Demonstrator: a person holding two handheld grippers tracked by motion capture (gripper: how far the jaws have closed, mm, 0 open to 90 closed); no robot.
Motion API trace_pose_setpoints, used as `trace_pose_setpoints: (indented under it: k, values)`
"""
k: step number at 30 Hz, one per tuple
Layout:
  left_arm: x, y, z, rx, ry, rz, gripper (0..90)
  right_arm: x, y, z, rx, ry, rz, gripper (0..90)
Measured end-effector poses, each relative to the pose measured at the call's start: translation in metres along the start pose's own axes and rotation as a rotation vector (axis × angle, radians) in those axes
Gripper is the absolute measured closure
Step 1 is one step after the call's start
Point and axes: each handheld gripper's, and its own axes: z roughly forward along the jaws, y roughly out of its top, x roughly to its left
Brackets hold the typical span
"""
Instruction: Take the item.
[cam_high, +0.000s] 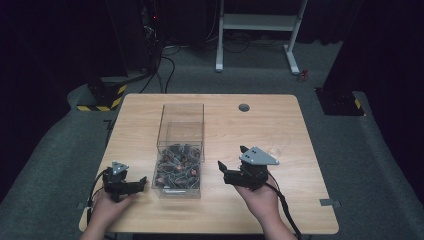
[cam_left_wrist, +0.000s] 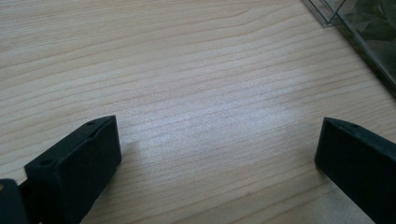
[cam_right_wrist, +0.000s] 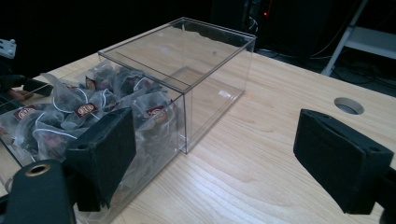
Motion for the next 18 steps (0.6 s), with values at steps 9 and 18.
trace_pose_setpoints:
  k: [9,18]
  values:
    - [0.0,0.0,0.0,0.0,0.0,0.0,0.5,0.009,0.003,0.008,0.004,0.027,-0.008,13.9]
    - [0.0,0.0,0.0,0.0,0.0,0.0,0.5,0.018,0.003,0.013,0.012,0.055,-0.016,16.1]
